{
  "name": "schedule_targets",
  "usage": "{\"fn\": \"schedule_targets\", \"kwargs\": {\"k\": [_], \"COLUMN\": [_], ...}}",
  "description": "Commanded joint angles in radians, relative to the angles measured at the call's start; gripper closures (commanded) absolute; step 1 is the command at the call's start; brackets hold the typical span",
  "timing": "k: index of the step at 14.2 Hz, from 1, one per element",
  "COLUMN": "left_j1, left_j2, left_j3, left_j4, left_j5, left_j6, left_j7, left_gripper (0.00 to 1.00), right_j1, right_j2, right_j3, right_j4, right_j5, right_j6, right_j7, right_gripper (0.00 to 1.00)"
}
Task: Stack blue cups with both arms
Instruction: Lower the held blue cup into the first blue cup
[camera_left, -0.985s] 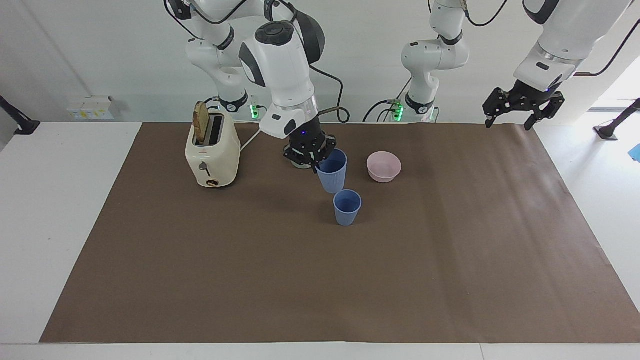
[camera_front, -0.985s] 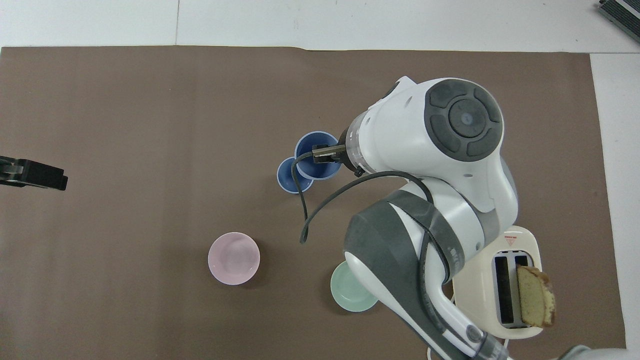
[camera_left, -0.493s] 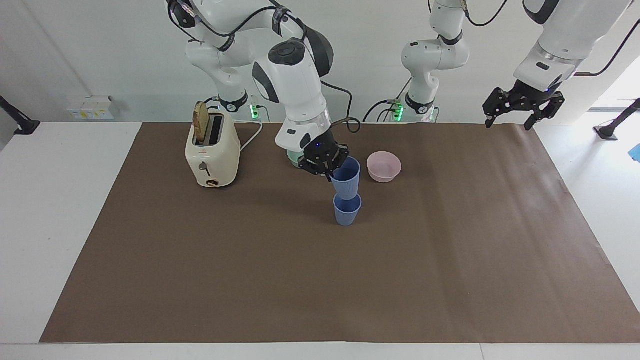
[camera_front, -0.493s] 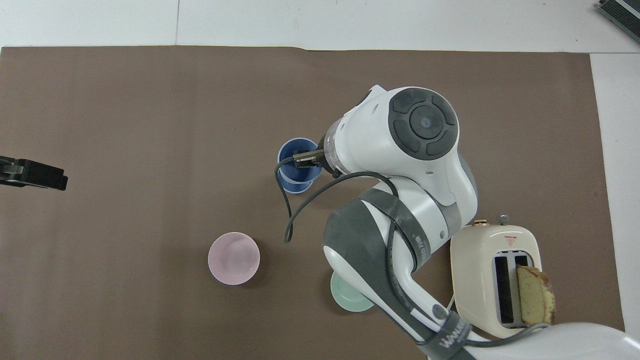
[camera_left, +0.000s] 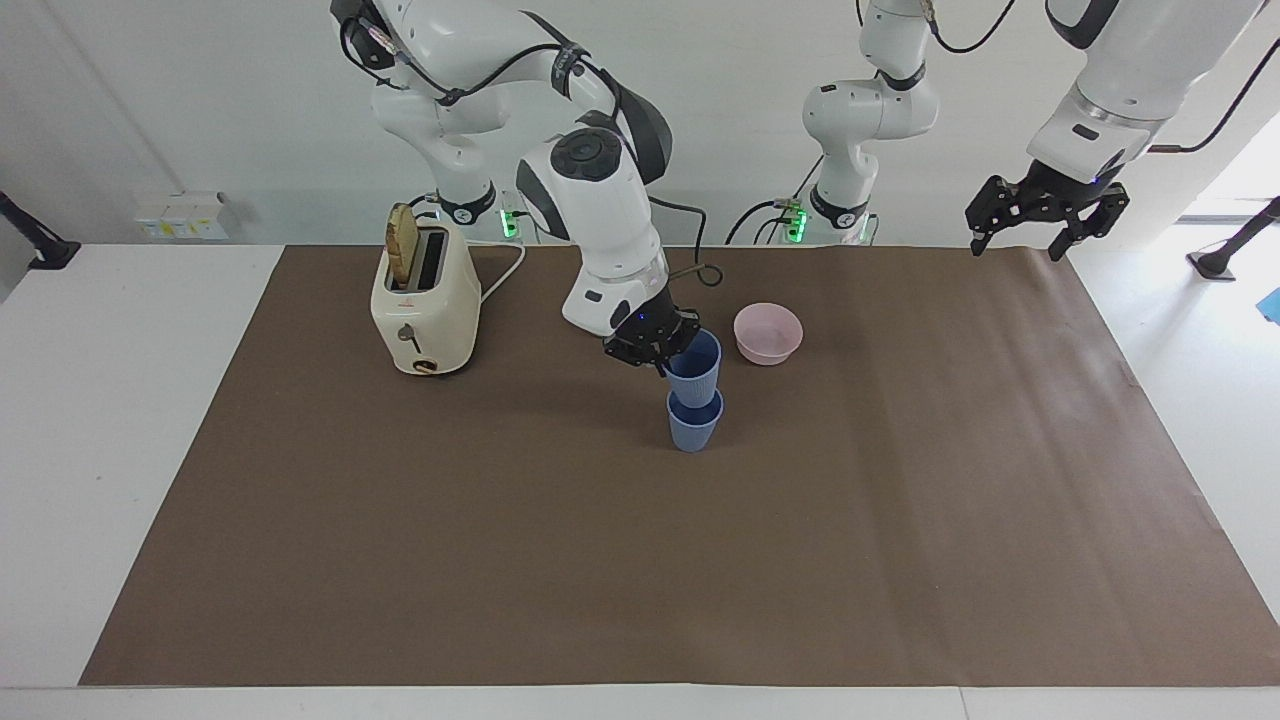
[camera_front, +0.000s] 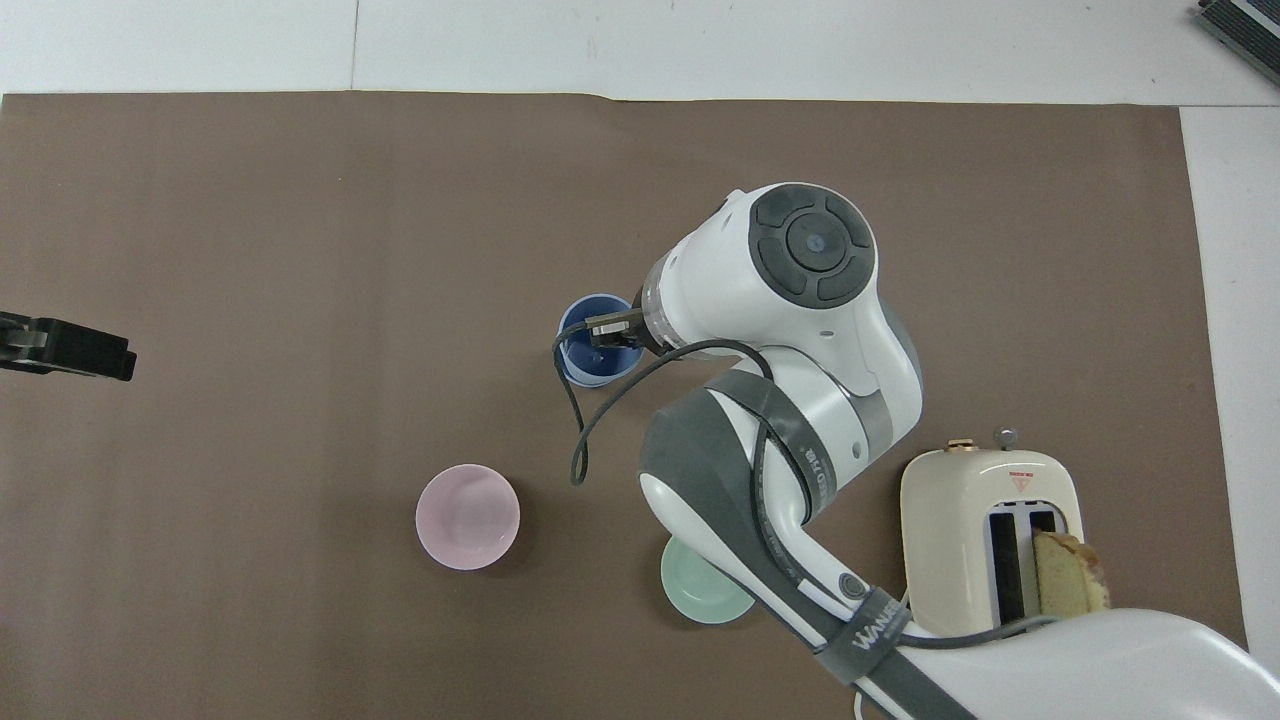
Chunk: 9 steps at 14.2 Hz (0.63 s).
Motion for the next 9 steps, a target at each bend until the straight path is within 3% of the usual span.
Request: {"fn": "schedule_targets", "kwargs": {"k": [1,9], "left_j1": [0.008,0.005], "left_j2": [-0.023,-0.023], "left_j3": [-0.004,-0.004], "left_j4": [-0.020,-0.020], "left_j5": [-0.009,-0.009], "left_j6": [0.018,0.019], "left_j7": [-0.002,-0.025], "left_gripper": [0.00,0.00], "right_j1": [-0.011,-0.009], "right_j2": [-0.007,0.025], "right_j3": [0.005,0.004], "right_j4": [-0.014,-0.026], "right_j5": [-0.005,-0.010], "right_j6": [0.017,0.050], "right_j7": [0.013,0.013], "right_gripper": [1.00,1.00]}}
